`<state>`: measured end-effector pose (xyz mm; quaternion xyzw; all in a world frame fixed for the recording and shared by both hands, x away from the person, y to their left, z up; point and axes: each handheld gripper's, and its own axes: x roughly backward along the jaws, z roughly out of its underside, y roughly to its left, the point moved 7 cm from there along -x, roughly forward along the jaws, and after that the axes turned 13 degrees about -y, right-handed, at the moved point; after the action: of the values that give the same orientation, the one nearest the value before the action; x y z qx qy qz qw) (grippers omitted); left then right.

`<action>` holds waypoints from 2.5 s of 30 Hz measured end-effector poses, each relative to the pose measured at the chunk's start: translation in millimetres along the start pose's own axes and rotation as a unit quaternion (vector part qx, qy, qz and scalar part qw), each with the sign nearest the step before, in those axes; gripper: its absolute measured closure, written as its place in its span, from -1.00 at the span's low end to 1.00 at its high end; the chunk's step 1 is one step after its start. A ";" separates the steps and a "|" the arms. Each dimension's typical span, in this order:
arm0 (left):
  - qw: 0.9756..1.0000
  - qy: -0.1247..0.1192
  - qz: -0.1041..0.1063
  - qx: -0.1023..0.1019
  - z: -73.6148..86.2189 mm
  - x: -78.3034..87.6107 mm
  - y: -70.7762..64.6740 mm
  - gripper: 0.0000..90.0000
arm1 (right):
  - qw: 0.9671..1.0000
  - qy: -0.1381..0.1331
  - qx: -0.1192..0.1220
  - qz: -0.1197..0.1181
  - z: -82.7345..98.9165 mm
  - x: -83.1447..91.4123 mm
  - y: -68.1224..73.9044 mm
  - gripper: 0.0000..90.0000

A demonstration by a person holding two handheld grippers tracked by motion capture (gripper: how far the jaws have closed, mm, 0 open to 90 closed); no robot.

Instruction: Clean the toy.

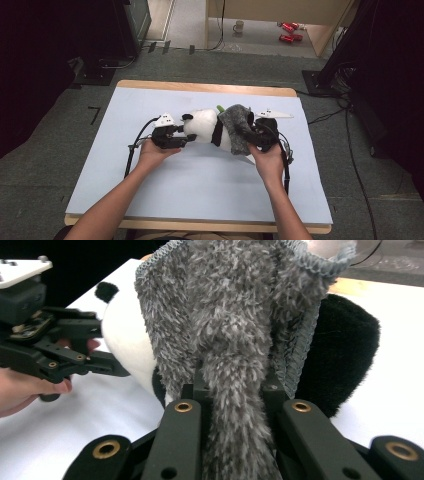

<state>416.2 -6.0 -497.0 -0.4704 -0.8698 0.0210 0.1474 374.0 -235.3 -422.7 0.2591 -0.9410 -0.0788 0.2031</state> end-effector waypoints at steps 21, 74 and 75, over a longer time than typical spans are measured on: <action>0.995 0.047 0.021 0.085 -8.1 35.9 -40.5 0.62 | 0.996 -0.029 0.000 -0.085 -32.8 3.7 70.6 0.73; 0.994 0.043 -0.013 0.103 3.0 28.7 -22.1 0.56 | 0.998 -0.009 -0.030 0.050 -3.7 15.8 -33.7 0.77; 0.994 0.043 -0.013 0.104 3.2 28.9 -21.9 0.56 | 0.998 -0.007 -0.028 0.055 -3.6 16.8 -36.5 0.77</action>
<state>382.7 5.9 -489.3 -0.4414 -0.8619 0.0891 0.2329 378.9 -275.4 -423.0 0.2003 -0.9527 -0.0956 0.2076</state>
